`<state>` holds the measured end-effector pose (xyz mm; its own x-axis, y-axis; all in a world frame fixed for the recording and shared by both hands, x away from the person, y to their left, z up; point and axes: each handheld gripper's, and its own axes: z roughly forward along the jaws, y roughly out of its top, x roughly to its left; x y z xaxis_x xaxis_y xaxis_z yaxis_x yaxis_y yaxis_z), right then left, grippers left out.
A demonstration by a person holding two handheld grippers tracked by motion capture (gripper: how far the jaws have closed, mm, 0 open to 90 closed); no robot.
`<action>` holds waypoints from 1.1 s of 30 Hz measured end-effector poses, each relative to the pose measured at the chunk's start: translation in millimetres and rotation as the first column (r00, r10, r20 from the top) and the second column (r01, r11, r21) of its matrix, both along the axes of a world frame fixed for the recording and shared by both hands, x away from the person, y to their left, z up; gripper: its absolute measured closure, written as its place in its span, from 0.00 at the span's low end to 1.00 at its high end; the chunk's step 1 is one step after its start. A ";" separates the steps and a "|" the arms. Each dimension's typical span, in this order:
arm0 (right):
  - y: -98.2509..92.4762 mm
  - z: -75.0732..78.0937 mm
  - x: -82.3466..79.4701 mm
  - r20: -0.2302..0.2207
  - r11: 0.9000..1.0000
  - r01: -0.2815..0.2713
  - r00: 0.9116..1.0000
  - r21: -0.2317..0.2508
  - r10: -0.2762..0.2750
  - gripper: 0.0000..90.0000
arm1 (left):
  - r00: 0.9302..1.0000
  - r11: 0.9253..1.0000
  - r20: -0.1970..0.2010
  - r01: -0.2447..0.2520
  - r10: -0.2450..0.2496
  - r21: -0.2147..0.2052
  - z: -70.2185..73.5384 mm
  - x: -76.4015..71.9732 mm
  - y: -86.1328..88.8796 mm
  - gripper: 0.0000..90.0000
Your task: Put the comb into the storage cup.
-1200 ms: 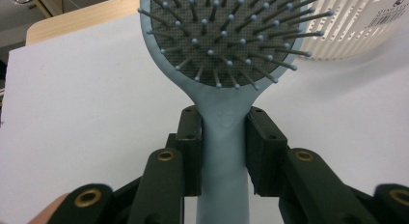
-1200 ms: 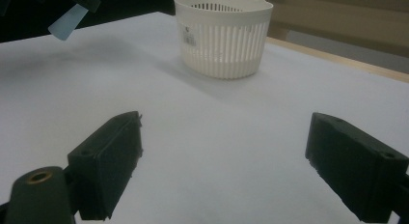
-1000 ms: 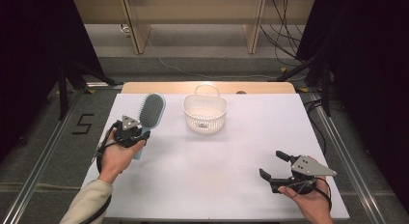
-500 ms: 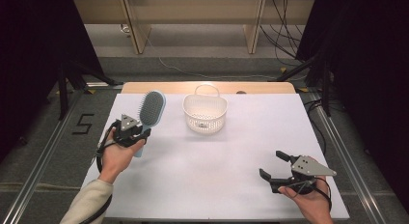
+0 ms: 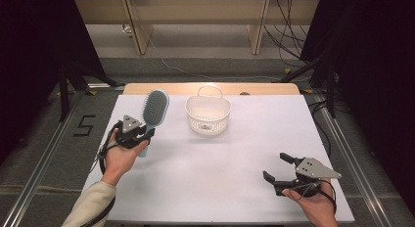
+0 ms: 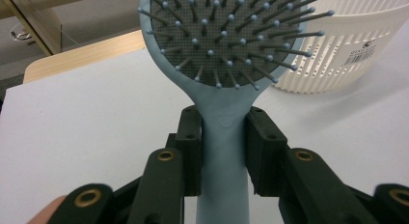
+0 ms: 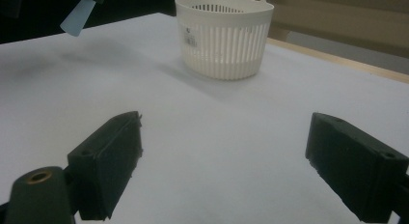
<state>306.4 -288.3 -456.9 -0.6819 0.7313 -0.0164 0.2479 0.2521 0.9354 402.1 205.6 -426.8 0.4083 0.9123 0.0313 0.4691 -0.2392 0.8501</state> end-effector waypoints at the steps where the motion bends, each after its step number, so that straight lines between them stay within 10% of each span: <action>1: 0.0 -0.1 0.1 -0.001 1.000 0.001 1.000 0.000 -0.001 0.15 | 1.000 1.000 0.003 0.004 -0.004 -0.002 0.0 0.1 0.2 0.77; 33: 0.0 -0.1 0.2 0.001 1.000 0.003 1.000 0.003 -0.003 0.15 | 0.998 0.999 0.064 0.028 -0.026 -0.031 4.4 2.5 -3.0 0.77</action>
<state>306.6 -288.3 -457.0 -0.6798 0.7332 -0.0149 0.2477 0.2487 0.9364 404.6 202.5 -422.3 0.4310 0.9019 0.0291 0.4075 -0.2233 0.8855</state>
